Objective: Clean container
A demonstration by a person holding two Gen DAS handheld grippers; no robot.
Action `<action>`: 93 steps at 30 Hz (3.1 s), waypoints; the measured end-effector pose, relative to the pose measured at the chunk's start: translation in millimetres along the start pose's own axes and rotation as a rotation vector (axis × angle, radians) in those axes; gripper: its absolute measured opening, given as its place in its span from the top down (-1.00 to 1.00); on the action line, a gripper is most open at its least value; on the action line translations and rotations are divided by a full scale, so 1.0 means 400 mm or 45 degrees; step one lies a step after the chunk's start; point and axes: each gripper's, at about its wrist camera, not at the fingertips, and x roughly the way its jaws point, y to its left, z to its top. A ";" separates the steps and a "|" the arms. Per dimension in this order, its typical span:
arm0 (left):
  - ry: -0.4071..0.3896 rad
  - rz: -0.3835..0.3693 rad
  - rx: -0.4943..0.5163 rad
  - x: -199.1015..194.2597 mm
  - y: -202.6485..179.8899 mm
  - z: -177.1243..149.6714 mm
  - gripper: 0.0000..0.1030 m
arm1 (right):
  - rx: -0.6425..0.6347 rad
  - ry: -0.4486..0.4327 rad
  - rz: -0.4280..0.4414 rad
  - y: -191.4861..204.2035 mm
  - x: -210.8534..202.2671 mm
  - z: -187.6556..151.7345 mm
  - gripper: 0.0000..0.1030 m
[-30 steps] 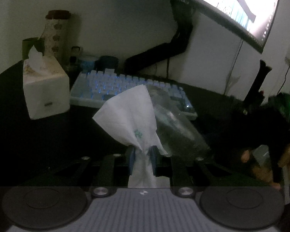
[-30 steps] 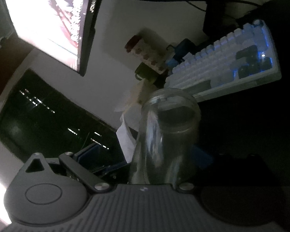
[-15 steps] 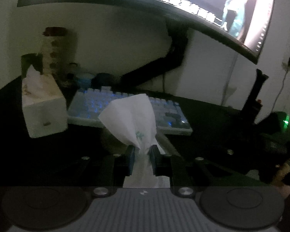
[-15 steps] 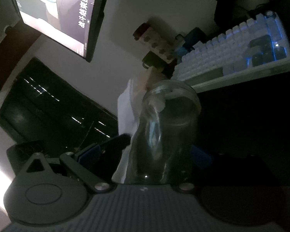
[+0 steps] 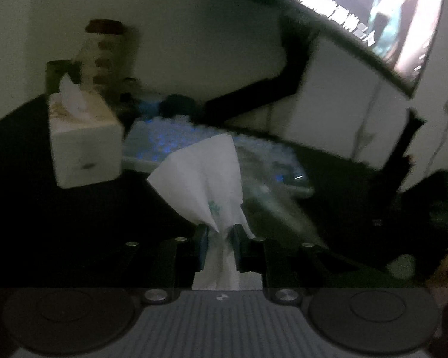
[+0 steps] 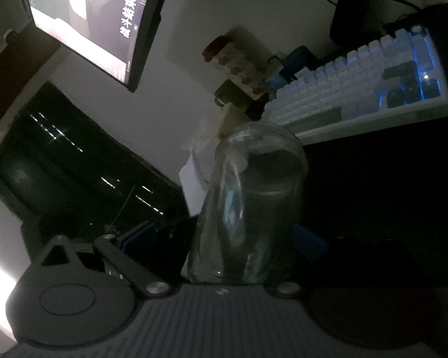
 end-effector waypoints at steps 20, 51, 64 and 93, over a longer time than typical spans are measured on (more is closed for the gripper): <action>-0.062 0.049 0.051 -0.005 -0.019 0.042 0.66 | -0.046 0.048 0.095 0.015 0.020 -0.012 -0.88; 0.002 -0.028 -0.034 0.000 0.039 -0.006 0.66 | -0.032 0.030 -0.041 0.010 0.027 -0.012 -1.00; -0.032 -0.005 -0.009 0.041 0.002 0.073 0.66 | -0.135 -0.001 -0.052 0.035 0.025 -0.024 -1.00; -0.061 0.018 -0.003 0.026 -0.014 0.049 0.66 | -0.153 0.019 -0.062 0.040 0.032 -0.024 -1.00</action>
